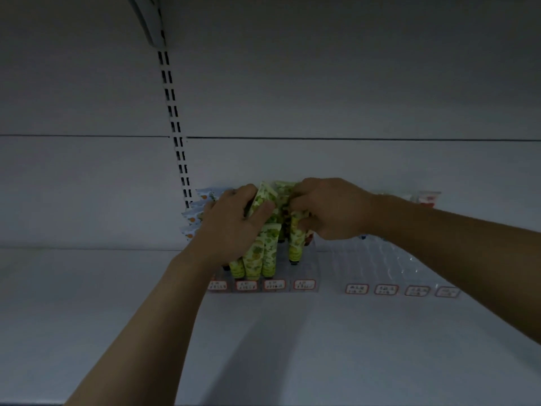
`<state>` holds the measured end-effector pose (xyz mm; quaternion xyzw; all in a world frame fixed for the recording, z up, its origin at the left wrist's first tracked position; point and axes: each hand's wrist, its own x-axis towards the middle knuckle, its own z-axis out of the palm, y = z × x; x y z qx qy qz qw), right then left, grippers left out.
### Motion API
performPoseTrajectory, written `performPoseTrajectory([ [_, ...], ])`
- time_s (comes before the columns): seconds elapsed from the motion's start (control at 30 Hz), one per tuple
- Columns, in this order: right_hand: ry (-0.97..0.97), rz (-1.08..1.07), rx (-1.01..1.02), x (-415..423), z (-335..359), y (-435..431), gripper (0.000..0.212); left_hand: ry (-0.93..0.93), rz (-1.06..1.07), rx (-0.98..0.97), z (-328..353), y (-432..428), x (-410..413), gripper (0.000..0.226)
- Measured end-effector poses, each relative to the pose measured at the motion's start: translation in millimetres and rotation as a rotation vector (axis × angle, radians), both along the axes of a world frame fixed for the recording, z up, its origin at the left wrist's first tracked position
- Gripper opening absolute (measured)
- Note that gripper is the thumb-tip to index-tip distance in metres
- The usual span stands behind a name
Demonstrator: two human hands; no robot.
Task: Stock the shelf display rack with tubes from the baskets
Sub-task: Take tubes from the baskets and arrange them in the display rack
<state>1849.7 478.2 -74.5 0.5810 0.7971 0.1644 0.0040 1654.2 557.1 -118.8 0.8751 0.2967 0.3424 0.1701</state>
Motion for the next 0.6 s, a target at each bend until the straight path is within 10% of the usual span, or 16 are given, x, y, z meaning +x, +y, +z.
performPoseTrajectory([
  [0.23, 0.307, -0.055, 0.18, -12.7, 3.7, -13.4, 0.024, -0.032, -0.05, 0.001, -2.5, 6.4, -1.1, 0.034],
  [0.6, 0.224, -0.228, 0.239, -32.7, -17.5, 4.3, 0.03, -0.03, -0.117, -0.01, 2.1, 6.5, -8.2, 0.042],
])
